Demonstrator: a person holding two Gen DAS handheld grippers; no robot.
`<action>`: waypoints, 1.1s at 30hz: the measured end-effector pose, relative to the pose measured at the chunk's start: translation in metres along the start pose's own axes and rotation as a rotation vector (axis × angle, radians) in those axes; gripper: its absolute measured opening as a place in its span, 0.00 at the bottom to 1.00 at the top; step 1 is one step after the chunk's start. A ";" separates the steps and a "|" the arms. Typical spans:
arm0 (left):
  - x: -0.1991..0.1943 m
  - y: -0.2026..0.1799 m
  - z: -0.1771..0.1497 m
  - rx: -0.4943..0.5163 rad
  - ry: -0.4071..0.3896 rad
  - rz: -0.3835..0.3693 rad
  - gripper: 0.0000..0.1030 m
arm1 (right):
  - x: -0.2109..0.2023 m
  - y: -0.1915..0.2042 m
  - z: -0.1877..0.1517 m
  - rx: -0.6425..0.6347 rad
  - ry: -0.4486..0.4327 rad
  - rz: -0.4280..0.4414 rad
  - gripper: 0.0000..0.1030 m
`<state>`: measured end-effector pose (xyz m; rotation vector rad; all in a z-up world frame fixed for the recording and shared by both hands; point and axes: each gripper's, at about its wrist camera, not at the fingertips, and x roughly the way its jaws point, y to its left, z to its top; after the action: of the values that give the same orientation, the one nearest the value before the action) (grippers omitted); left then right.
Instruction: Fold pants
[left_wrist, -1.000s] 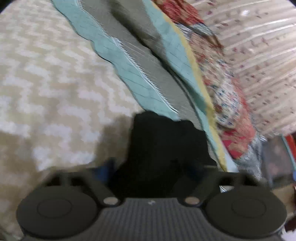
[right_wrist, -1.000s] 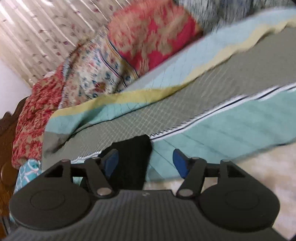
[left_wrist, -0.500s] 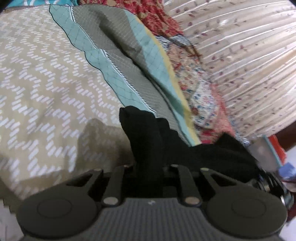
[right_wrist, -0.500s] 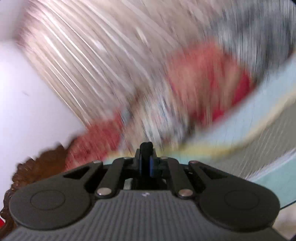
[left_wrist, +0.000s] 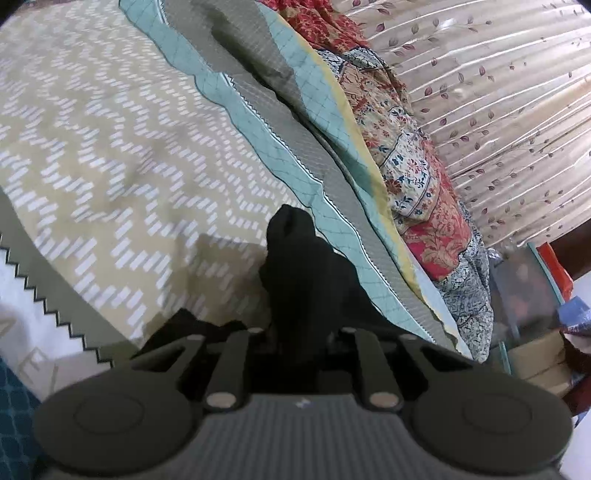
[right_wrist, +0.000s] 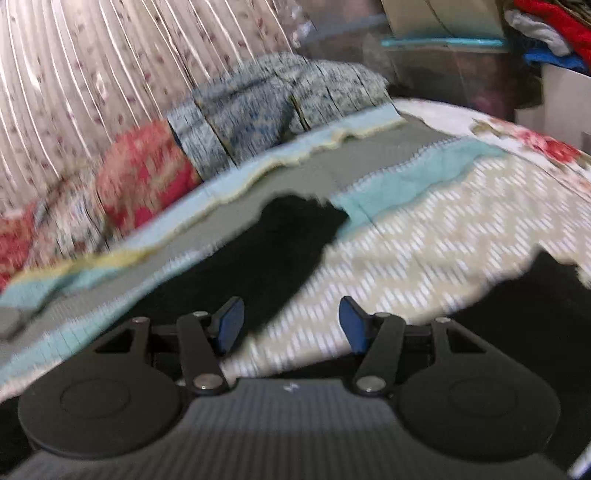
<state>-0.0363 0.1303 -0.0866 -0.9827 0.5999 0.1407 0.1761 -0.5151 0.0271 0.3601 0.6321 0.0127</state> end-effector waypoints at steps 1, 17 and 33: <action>0.001 -0.002 0.002 0.005 -0.002 0.005 0.13 | 0.010 0.003 0.010 0.016 -0.016 0.015 0.59; 0.036 -0.049 0.064 0.113 -0.073 0.077 0.13 | 0.122 -0.019 0.090 0.190 -0.141 -0.055 0.10; 0.145 -0.087 0.048 0.315 0.038 0.231 0.50 | 0.078 -0.126 0.044 0.464 -0.102 -0.333 0.43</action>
<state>0.1363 0.0988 -0.0807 -0.6114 0.7452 0.2253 0.2522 -0.6380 -0.0268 0.6947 0.5847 -0.4743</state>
